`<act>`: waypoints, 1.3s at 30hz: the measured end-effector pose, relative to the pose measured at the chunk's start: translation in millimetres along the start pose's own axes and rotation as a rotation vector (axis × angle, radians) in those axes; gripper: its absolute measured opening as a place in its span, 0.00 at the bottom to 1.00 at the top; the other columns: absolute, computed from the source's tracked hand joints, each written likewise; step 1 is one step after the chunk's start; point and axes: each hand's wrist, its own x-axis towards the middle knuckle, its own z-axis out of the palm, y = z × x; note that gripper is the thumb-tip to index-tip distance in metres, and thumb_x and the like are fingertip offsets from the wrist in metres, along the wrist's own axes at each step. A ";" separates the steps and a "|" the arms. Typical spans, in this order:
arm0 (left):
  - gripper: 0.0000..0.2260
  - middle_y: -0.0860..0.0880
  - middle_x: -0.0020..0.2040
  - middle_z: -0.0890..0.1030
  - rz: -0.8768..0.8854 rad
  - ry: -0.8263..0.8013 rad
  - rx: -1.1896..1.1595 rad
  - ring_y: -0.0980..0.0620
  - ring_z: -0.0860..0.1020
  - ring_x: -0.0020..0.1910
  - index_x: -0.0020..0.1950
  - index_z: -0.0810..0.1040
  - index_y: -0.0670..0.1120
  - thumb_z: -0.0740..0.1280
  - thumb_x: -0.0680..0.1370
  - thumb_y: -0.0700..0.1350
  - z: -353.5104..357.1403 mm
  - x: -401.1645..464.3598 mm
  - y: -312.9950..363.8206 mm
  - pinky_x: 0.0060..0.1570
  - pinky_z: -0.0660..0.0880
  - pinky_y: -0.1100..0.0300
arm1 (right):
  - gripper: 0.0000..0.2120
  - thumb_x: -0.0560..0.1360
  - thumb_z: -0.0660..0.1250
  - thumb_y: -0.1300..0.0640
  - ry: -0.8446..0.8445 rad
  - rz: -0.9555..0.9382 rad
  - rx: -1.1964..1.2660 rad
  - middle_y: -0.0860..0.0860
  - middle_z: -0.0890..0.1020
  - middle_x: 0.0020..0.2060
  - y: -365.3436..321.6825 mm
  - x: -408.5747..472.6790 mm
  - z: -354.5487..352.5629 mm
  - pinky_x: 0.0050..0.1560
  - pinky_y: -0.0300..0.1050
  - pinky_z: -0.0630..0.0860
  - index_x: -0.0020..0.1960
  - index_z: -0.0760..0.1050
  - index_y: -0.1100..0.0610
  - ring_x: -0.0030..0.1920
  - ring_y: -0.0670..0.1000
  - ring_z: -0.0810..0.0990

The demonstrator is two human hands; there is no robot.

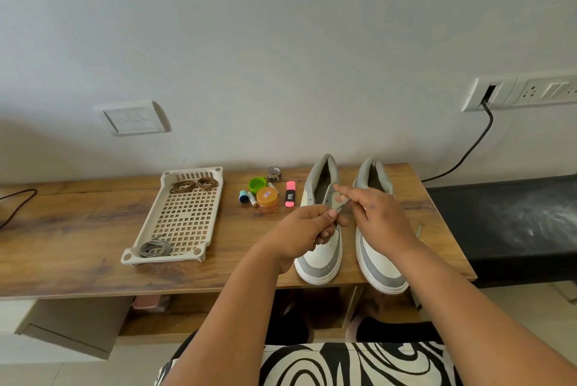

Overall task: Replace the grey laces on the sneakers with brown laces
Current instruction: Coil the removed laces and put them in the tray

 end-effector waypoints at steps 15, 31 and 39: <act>0.14 0.47 0.53 0.84 0.169 0.220 -0.667 0.56 0.80 0.43 0.64 0.77 0.41 0.55 0.85 0.42 -5.0 4.7 1.8 0.29 0.69 0.66 | 0.11 0.84 0.56 0.50 -0.518 0.257 0.364 0.48 0.83 0.33 -38.2 -5.2 21.2 0.35 0.39 0.71 0.49 0.75 0.50 0.27 0.42 0.75; 0.10 0.51 0.44 0.79 0.250 0.130 0.438 0.51 0.76 0.45 0.60 0.75 0.45 0.56 0.85 0.46 7.1 11.7 -16.1 0.53 0.75 0.50 | 0.12 0.77 0.60 0.55 -0.240 0.688 1.471 0.50 0.70 0.26 -22.2 5.5 -38.2 0.29 0.39 0.67 0.42 0.78 0.60 0.22 0.44 0.63; 0.12 0.52 0.35 0.70 0.197 0.138 0.093 0.57 0.67 0.35 0.54 0.80 0.42 0.57 0.85 0.45 4.2 9.6 -12.1 0.41 0.68 0.64 | 0.21 0.75 0.66 0.49 0.097 0.746 1.281 0.51 0.81 0.58 1.0 12.0 -35.8 0.58 0.44 0.74 0.67 0.75 0.53 0.59 0.50 0.78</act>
